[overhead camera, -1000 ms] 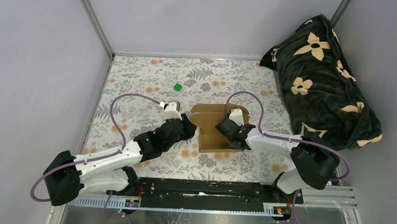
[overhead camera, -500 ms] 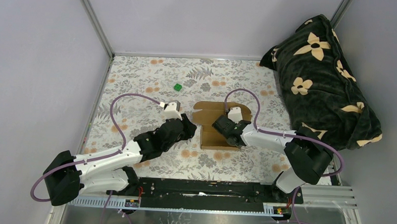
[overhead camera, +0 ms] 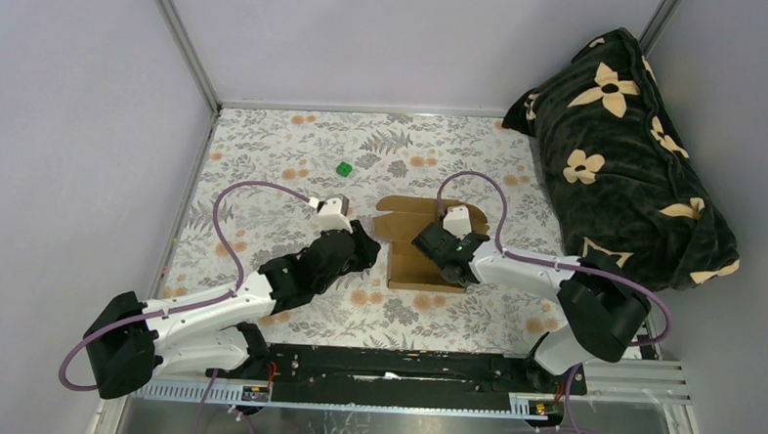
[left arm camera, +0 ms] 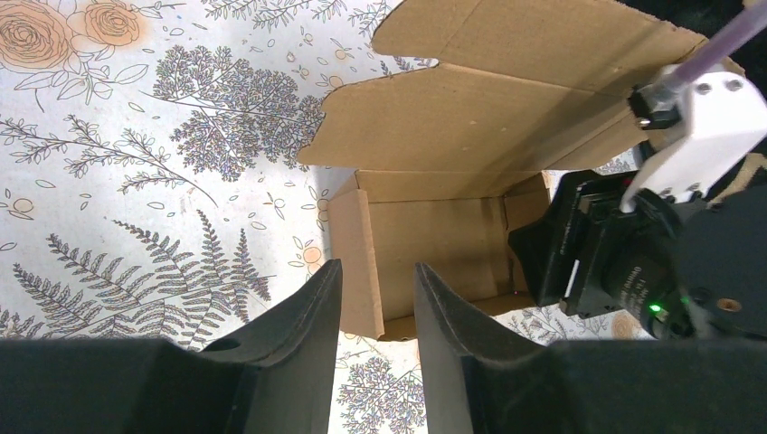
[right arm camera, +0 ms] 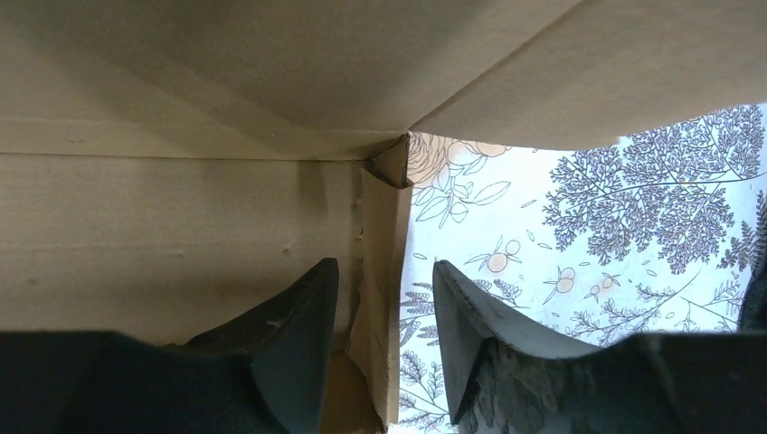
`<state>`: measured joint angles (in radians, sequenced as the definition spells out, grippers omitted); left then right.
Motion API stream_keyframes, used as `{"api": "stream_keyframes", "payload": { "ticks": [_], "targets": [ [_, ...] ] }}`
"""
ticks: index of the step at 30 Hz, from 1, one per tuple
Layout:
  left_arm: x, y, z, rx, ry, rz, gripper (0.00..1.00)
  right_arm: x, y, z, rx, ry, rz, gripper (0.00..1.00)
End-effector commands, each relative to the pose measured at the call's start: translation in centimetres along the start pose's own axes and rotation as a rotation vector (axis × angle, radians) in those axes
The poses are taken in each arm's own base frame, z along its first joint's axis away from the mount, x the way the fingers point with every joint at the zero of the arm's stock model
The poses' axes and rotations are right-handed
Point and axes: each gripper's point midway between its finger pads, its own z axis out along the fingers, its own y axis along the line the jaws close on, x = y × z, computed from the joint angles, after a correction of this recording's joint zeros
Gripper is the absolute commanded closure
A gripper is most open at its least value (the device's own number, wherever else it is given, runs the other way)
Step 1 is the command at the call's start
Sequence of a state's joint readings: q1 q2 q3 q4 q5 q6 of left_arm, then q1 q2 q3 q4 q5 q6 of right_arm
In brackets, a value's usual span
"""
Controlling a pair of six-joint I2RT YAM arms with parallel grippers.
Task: Fold the paper box
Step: Fold the paper box at the center of the board.
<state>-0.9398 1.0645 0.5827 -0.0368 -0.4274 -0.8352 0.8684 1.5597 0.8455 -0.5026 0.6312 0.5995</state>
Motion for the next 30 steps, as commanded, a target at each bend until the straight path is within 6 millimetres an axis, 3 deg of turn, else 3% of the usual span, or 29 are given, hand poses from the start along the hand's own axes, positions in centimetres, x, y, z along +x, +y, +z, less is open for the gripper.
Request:
{"api": "stream_keyframes", "payload": {
  "ticks": [1, 7, 12, 15, 20, 23, 26, 28, 30],
  "targets": [
    [-2.0, -1.3, -0.2, 0.039, -0.057, -0.020, 0.59, -1.6, -0.3, -1.8, -0.050, -0.052, 0.089, 0.49],
    [-1.7, -0.7, -0.3, 0.015, -0.048, -0.012, 0.59, -2.9, -1.0, -3.6, -0.090, -0.097, 0.148, 0.48],
    [-2.8, -0.1, -0.6, -0.030, -0.073, 0.020, 0.58, -5.1, -2.3, -6.6, -0.156, -0.189, 0.231, 0.46],
    [-4.7, 0.2, -1.0, -0.078, -0.112, 0.034, 0.50, -6.8, -3.1, -8.5, -0.209, -0.249, 0.272, 0.43],
    [-9.9, 1.3, -0.7, -0.138, -0.175, 0.023, 0.28, -9.7, -4.0, -12.2, -0.297, -0.321, 0.297, 0.37],
    [-12.9, 2.6, 1.3, -0.176, -0.152, 0.000, 0.03, -11.1, -4.8, -14.1, -0.327, -0.340, 0.283, 0.29],
    [-15.3, 3.6, 4.6, -0.227, -0.126, 0.006, 0.02, -12.4, -5.5, -15.2, -0.344, -0.349, 0.262, 0.17],
    [-15.1, 5.1, 8.1, -0.302, -0.054, 0.044, 0.02, -13.0, -5.5, -15.4, -0.369, -0.343, 0.254, 0.08],
    [-15.1, 6.2, 11.1, -0.358, -0.004, 0.095, 0.02, -13.5, -5.6, -15.6, -0.380, -0.344, 0.252, 0.06]
  ]
}}
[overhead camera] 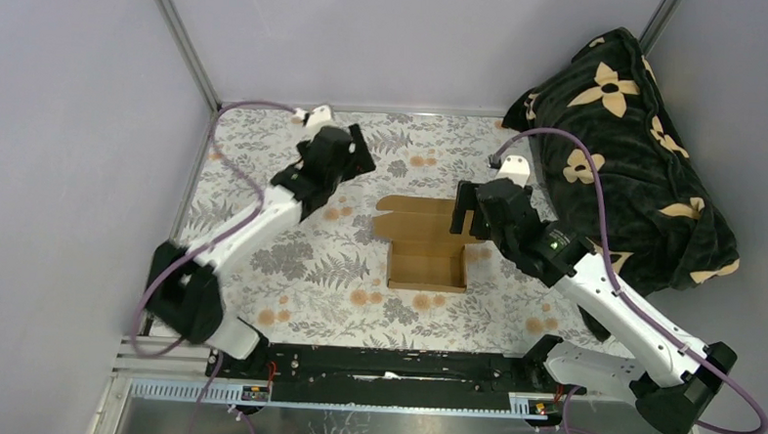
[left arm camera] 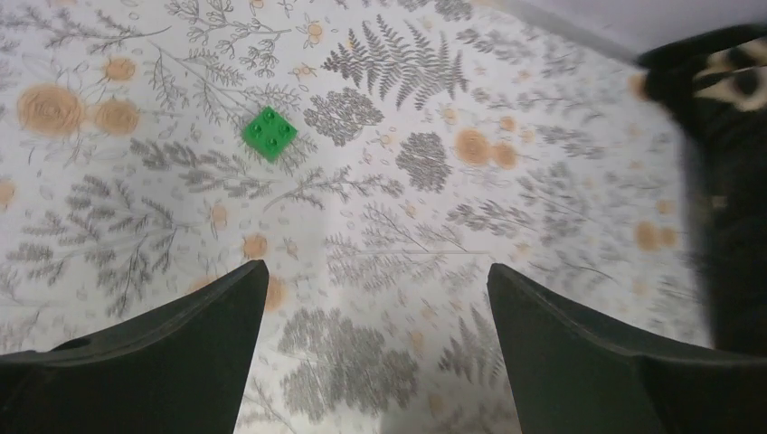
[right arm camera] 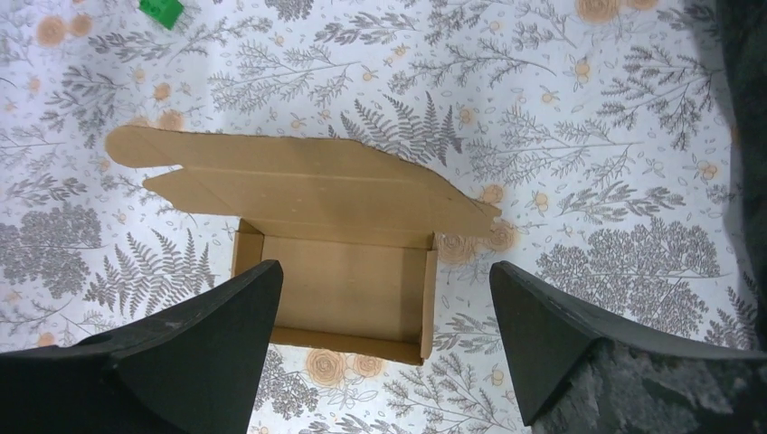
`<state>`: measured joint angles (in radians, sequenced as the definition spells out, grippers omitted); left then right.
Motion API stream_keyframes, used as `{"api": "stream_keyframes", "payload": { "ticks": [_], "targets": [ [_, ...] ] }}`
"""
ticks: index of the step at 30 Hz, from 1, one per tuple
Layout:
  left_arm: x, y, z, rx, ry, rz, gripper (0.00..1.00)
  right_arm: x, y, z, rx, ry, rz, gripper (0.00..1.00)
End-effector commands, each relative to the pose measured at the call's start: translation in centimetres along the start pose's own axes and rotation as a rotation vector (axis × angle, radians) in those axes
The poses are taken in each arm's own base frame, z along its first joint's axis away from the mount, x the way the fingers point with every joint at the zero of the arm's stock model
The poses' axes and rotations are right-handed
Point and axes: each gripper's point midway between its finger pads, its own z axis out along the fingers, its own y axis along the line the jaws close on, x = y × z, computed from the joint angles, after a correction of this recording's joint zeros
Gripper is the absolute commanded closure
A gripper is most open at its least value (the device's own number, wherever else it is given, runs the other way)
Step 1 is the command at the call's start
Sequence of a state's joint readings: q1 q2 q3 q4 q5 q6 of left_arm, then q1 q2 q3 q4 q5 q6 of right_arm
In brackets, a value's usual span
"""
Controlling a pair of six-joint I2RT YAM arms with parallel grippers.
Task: Fold the paper box
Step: Fold the paper box at the center of the board, then pick up the product from the center of the board.
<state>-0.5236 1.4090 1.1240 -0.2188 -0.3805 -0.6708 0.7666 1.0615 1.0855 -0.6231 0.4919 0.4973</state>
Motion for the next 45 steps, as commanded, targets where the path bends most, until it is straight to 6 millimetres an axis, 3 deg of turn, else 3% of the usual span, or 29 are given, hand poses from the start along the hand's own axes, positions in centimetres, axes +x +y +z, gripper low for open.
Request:
{"api": "stream_keyframes", "payload": {
  "ticks": [1, 7, 13, 17, 22, 30, 45],
  "targets": [
    [3.1, 1.1, 6.2, -0.088, 0.155, 0.181, 0.02, -1.4, 0.5, -0.7, -0.063, 0.020, -0.039, 0.06],
    [2.9, 3.4, 13.5, -0.176, 0.169, 0.247, 0.02, -0.5, 1.0, 0.2, -0.111, 0.057, -0.041, 0.05],
    [0.9, 5.7, 16.8, -0.154, 0.162, 0.289, 0.03, 0.9, 1.7, 1.2, -0.162, 0.108, -0.039, 0.05],
    [1.7, 7.5, 18.7, -0.125, 0.226, 0.287, 0.05, 1.6, 2.1, 2.0, -0.176, 0.139, -0.053, 0.05],
    [3.4, 8.1, 20.0, -0.089, 0.299, 0.321, 0.07, 2.1, 2.3, 2.5, -0.185, 0.156, -0.053, 0.06],
    [5.3, 8.0, 20.5, -0.026, 0.362, 0.317, 0.10, 2.2, 2.2, 2.6, -0.189, 0.160, -0.040, 0.06],
    [6.6, 9.6, 21.8, -0.083, 0.389, 0.332, 0.16, 2.7, 2.1, 2.6, -0.195, 0.167, -0.034, 0.07]
  ]
}}
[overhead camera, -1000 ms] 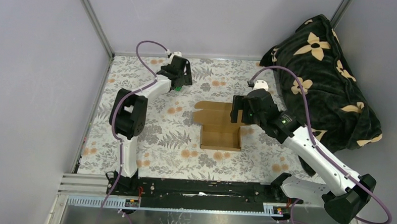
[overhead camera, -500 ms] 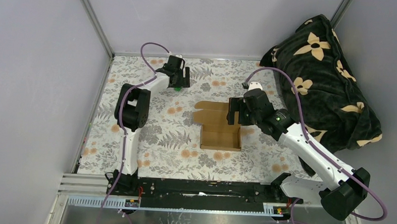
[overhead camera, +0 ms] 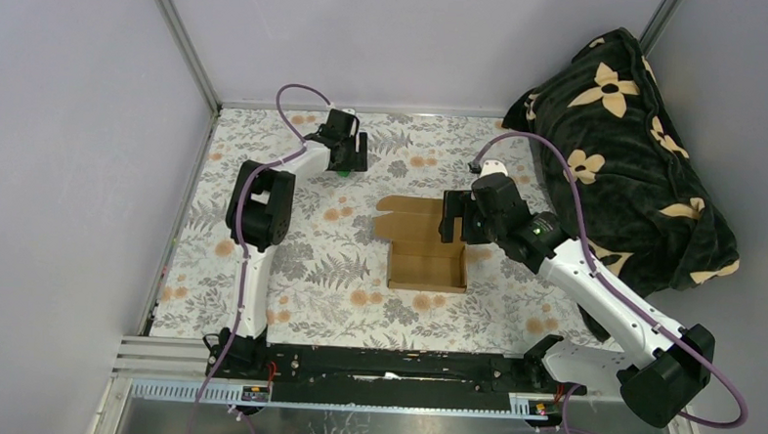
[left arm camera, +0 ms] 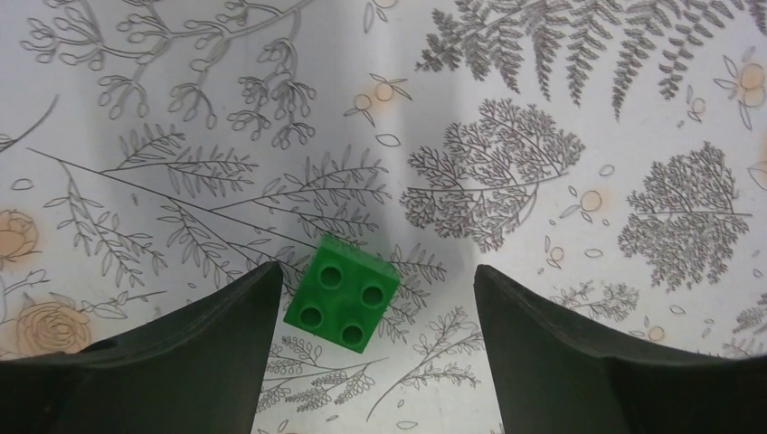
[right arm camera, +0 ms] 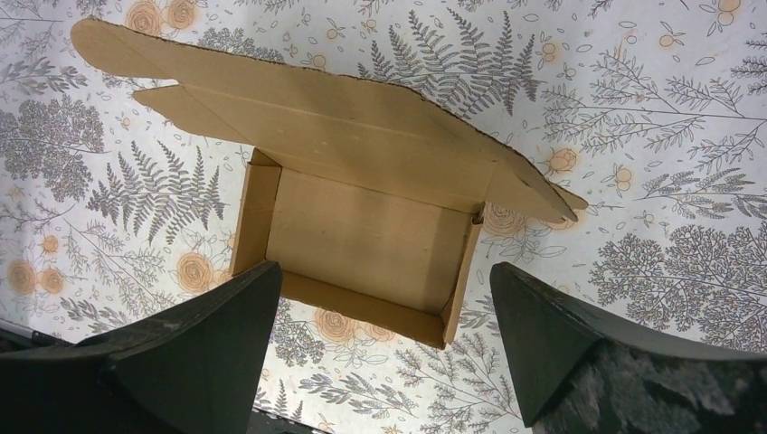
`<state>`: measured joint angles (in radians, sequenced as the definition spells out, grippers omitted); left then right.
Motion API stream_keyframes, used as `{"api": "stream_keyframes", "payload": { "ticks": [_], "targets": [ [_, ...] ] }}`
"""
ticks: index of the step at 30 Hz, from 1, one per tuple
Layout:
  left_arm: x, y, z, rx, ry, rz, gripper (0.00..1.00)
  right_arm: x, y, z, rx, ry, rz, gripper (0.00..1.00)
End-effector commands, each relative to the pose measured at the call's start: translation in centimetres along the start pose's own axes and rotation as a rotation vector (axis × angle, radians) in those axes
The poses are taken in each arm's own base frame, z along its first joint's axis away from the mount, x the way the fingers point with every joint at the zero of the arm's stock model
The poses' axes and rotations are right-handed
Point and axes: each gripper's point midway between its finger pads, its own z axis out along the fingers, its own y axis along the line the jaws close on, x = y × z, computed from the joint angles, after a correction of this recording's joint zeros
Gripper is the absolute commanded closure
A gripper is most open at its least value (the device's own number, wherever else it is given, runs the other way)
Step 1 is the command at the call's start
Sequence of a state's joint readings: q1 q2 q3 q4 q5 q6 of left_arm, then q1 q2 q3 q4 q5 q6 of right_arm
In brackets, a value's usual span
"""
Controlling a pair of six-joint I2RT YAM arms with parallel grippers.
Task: Fold the paper box
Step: Pick up the product from the center of the board.
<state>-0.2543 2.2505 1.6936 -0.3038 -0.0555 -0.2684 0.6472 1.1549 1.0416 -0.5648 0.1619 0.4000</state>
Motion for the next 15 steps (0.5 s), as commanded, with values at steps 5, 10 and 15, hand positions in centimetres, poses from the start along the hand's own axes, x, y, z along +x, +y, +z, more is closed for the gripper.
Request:
{"api": "stream_keyframes", "payload": {
  "ticks": [5, 10, 15],
  "targets": [
    [-0.3, 0.9, 0.2, -0.037, 0.004, 0.019, 0.27, -0.7, 0.4, -0.3, -0.034, -0.035, 0.003, 0.07],
    [0.1, 1.3, 0.0, -0.054, 0.014, 0.017, 0.36, -0.5, 0.3, -0.3, -0.035, -0.033, 0.006, 0.07],
    [1.1, 1.5, -0.8, -0.058, 0.032, -0.001, 0.49, -0.3, 0.4, -0.3, -0.043, -0.032, 0.015, 0.07]
  ]
}}
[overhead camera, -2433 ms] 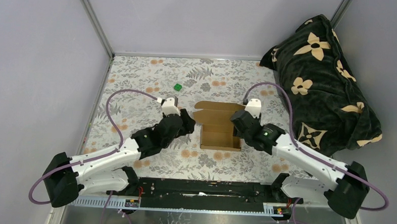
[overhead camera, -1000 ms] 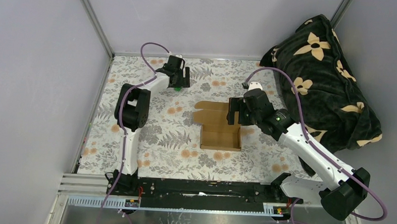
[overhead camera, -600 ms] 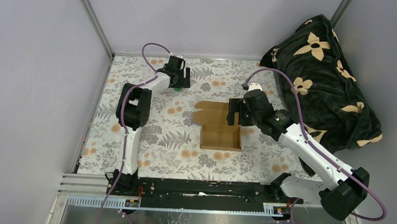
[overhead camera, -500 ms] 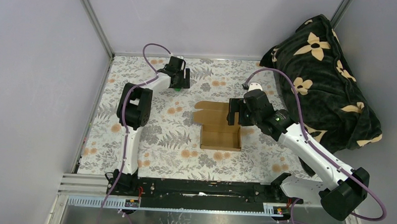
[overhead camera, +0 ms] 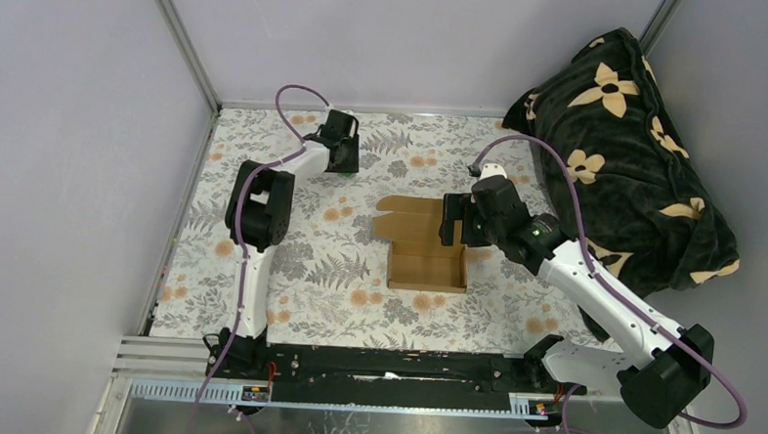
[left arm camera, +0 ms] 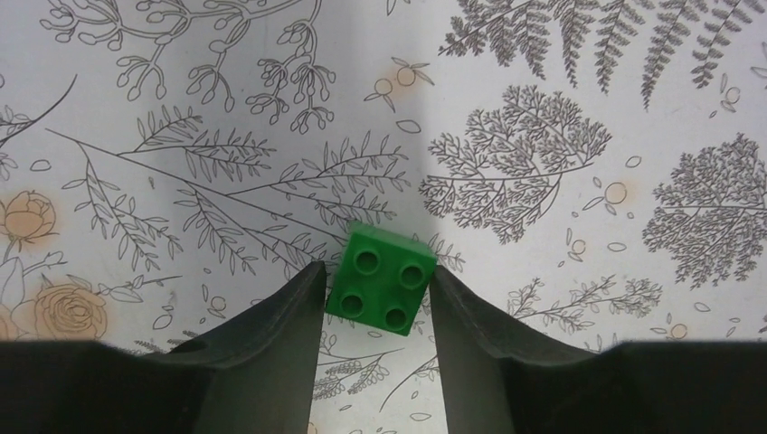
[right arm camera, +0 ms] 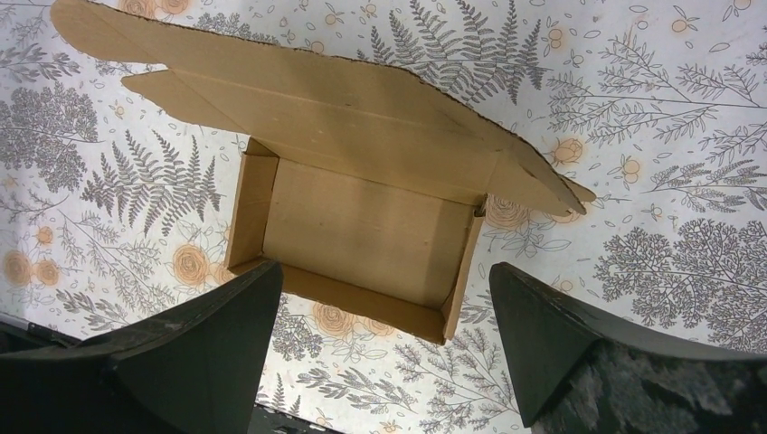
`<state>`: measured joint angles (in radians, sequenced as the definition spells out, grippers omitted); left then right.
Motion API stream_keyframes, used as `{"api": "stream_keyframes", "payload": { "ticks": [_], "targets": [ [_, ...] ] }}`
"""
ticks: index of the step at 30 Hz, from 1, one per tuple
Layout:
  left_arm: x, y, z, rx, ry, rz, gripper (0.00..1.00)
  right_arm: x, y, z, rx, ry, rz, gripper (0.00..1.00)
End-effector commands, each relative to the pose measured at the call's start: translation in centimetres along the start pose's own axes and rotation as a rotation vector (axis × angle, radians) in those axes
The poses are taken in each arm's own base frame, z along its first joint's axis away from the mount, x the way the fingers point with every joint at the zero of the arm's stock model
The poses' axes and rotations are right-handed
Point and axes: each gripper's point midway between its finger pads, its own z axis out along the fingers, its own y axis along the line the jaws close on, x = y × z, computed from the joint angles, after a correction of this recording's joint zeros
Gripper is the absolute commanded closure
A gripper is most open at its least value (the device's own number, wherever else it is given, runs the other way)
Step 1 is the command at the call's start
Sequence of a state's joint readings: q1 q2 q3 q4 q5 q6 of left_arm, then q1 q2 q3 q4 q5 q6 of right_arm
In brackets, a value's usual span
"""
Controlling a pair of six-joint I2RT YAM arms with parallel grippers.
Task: Fold the paper box
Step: Pick up the product from the center of the board, then place the product in the paper box.
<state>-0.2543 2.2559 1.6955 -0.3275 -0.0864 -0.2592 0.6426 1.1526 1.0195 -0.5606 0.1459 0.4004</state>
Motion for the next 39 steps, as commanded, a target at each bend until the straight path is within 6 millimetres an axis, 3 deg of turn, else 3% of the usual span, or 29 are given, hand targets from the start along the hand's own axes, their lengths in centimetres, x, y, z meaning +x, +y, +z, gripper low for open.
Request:
{"api": "stream_keyframes", "payload": {
  "ticks": [1, 3, 7, 12, 18, 28, 35, 39],
  "targets": [
    [0.9, 0.8, -1.1, -0.024, 0.021, -0.019, 0.53, -1.1, 0.5, -0.7, -0.039, -0.054, 0.015, 0.08],
    [2.0, 1.2, -1.7, -0.033, 0.039, -0.040, 0.60, -1.1, 0.5, -0.8, -0.040, -0.057, 0.020, 0.08],
    [3.4, 1.4, -3.3, -0.034, 0.045, -0.078, 0.64, -1.6, 0.7, -1.5, -0.050, -0.071, 0.026, 0.08],
    [4.0, 0.4, -8.1, -0.011, 0.013, -0.106, 0.66, -2.9, 0.7, -3.0, -0.047, -0.107, 0.028, 0.08],
    [5.0, -3.5, -16.4, 0.051, -0.036, -0.058, 0.65, -4.6, -0.3, -5.3, 0.007, -0.160, 0.026, 0.08],
    [12.0, -9.8, -27.8, 0.236, -0.019, 0.001, 0.65, -4.4, -2.5, -7.2, 0.096, -0.173, 0.087, 0.08],
    [15.9, -15.5, -31.6, 0.335, 0.001, 0.046, 0.65, -3.6, -2.9, -6.9, 0.100, -0.153, 0.120, 0.07],
    [17.6, -19.5, -31.1, 0.365, 0.021, 0.091, 0.64, -3.2, -3.3, -6.8, 0.105, -0.146, 0.121, 0.07]
  ]
}}
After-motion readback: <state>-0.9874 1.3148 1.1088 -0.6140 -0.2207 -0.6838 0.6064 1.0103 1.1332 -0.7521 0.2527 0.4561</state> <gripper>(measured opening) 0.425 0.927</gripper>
